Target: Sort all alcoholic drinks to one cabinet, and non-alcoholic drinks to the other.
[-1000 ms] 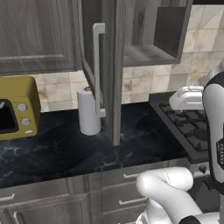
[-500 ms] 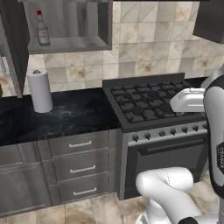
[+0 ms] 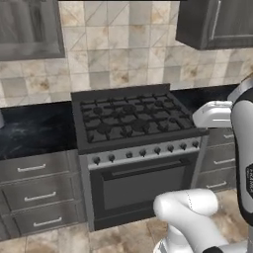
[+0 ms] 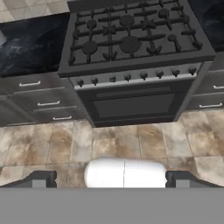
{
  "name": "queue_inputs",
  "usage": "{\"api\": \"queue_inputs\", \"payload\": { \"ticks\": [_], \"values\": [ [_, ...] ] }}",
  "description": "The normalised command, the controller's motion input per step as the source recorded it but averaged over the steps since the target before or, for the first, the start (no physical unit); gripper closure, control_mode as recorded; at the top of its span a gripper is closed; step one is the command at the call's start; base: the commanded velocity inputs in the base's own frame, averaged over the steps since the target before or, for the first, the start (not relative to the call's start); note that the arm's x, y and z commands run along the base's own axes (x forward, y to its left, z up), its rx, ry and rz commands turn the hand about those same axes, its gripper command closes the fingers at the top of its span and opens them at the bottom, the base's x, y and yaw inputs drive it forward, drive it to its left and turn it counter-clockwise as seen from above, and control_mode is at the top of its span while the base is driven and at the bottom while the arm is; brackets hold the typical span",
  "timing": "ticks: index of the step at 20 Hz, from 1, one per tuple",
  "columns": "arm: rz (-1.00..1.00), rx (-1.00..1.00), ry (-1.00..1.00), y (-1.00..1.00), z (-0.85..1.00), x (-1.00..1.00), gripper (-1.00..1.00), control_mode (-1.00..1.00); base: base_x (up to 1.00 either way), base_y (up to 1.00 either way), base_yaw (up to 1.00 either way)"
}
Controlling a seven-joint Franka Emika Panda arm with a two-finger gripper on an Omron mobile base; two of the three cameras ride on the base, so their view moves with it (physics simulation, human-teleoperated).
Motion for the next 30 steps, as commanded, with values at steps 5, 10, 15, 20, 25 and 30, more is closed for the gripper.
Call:
{"api": "queue_inputs", "payload": {
  "ticks": [5,10,15,20,25,30],
  "values": [
    [0.00,0.00,0.00,0.00,0.00,0.00,-1.00,1.00,0.00,-1.00,0.00],
    [0.00,0.00,0.00,0.00,0.00,0.00,-1.00,1.00,0.00,-1.00,0.00],
    [0.00,0.00,0.00,0.00,0.00,0.00,-1.00,1.00,0.02,-1.00,0.00],
    [0.00,0.00,0.00,0.00,0.00,0.00,-1.00,1.00,0.08,-1.00,0.00],
    [0.00,0.00,0.00,0.00,0.00,0.00,-1.00,1.00,0.11,-1.00,0.00],
    [0.00,0.00,0.00,0.00,0.00,0.00,-1.00,1.00,0.14,-1.00,0.00]
  ]
}}
